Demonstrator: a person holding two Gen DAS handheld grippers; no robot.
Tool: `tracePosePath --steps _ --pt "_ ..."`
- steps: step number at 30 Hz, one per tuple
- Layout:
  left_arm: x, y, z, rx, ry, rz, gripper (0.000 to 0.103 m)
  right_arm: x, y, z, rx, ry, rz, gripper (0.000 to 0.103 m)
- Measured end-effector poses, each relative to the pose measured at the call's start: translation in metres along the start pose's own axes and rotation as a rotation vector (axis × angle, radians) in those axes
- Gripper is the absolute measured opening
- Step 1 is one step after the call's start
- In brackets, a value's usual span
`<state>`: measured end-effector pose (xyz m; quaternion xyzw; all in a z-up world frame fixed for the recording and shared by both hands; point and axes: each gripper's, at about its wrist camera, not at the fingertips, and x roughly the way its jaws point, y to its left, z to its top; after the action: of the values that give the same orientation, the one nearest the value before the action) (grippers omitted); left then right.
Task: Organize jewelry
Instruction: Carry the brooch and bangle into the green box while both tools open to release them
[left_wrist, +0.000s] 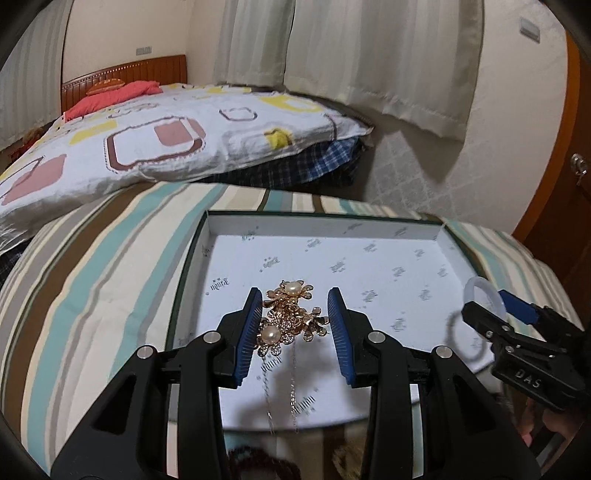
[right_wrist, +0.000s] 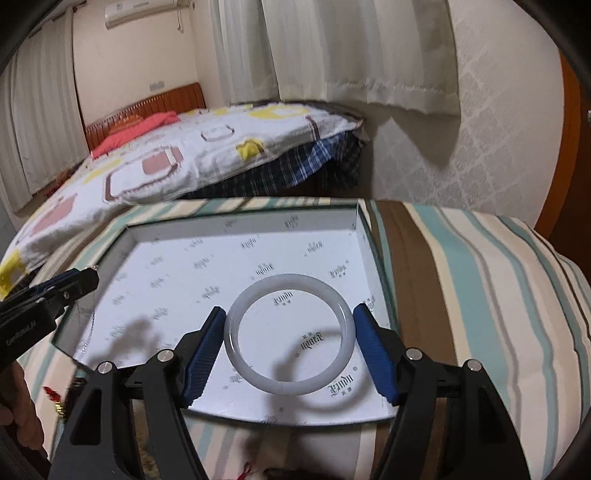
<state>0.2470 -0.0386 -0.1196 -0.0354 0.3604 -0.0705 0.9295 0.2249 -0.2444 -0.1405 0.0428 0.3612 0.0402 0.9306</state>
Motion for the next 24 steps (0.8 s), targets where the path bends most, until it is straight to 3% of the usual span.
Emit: tracePosePath --steps 5,17,24 --pt "0.028 0.008 -0.004 -0.01 0.057 0.017 0.036 0.015 0.0 -0.005 -0.004 0.052 -0.003 0.069" --pt "0.052 0.015 -0.014 -0.022 0.15 0.023 0.037 0.028 -0.001 -0.009 -0.043 0.103 -0.035 0.069" --pt "0.053 0.013 -0.012 -0.015 0.16 0.023 0.048 0.03 -0.001 -0.008 -0.047 0.105 -0.03 0.074"
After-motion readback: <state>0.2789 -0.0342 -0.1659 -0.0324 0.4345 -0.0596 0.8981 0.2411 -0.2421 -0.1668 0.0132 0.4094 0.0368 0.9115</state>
